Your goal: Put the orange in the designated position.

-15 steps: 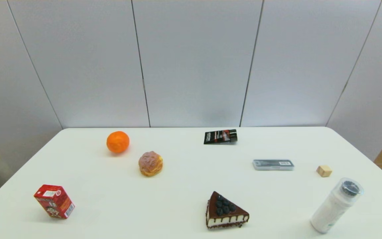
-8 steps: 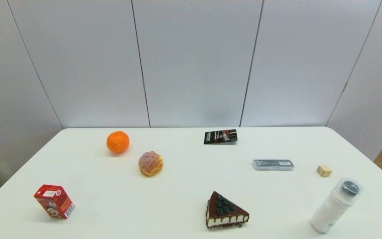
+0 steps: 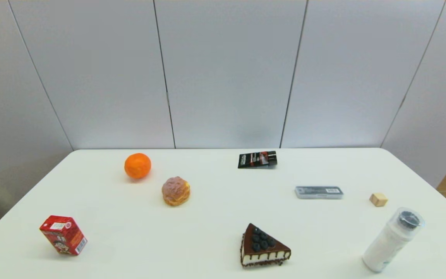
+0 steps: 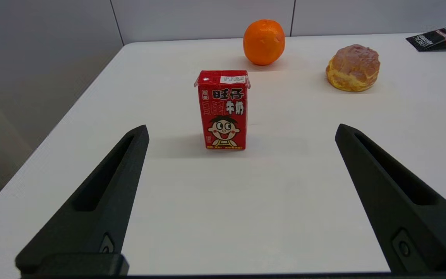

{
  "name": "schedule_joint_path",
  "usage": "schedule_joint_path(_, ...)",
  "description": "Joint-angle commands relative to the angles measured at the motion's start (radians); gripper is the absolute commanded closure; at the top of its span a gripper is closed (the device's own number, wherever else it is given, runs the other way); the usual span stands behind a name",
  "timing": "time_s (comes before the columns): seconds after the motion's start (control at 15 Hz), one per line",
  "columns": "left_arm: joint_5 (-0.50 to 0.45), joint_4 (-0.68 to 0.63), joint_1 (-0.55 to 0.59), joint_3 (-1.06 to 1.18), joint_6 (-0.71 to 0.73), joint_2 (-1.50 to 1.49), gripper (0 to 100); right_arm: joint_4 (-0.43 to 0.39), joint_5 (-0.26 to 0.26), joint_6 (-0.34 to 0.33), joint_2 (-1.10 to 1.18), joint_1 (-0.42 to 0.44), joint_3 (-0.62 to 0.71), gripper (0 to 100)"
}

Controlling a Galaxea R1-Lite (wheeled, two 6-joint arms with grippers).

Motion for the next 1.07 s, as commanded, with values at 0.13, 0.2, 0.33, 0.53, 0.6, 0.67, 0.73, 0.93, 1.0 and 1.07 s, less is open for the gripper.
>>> schedule_joint_path(0.13, -0.008, -0.006, 0.000, -0.072, 0.003, 0.087, 0, 0.000, 0.000, 0.000, 0.001, 0.000, 0.001, 0)
schedule_joint_path(0.2, -0.010, -0.005, 0.000, -0.124, 0.003, 0.139, 0, 0.000, 0.000, 0.000, 0.001, 0.000, 0.001, 0)
schedule_joint_path(0.33, -0.008, -0.006, -0.032, -0.279, 0.003, 0.273, 0, 0.000, 0.000, 0.000, 0.001, 0.000, 0.001, 0)
schedule_joint_path(0.53, 0.004, -0.008, -0.100, -0.502, -0.001, 0.484, 0, 0.000, 0.000, 0.000, 0.001, 0.000, -0.001, 0)
schedule_joint_path(0.6, 0.004, -0.015, -0.104, -0.565, -0.001, 0.555, 0, 0.000, 0.000, 0.000, 0.001, 0.000, -0.001, 0)
schedule_joint_path(0.67, 0.003, -0.034, -0.106, -0.637, -0.001, 0.647, 0, 0.000, 0.000, 0.000, 0.001, 0.000, -0.001, 0)
schedule_joint_path(0.73, 0.003, -0.043, -0.106, -0.706, -0.005, 0.738, 0, 0.000, 0.000, 0.000, 0.001, 0.000, -0.001, 0)
schedule_joint_path(0.93, 0.003, -0.044, -0.101, -0.845, -0.008, 0.952, 0, 0.000, 0.000, 0.000, 0.001, 0.000, 0.001, 0)
schedule_joint_path(1.0, 0.003, -0.046, -0.101, -0.871, -0.008, 1.000, 0, 0.000, 0.000, 0.000, 0.001, 0.000, 0.001, 0)
schedule_joint_path(1.07, 0.000, -0.048, -0.103, -0.911, -0.002, 1.058, 0, 0.000, 0.000, 0.000, 0.001, 0.000, -0.001, 0)
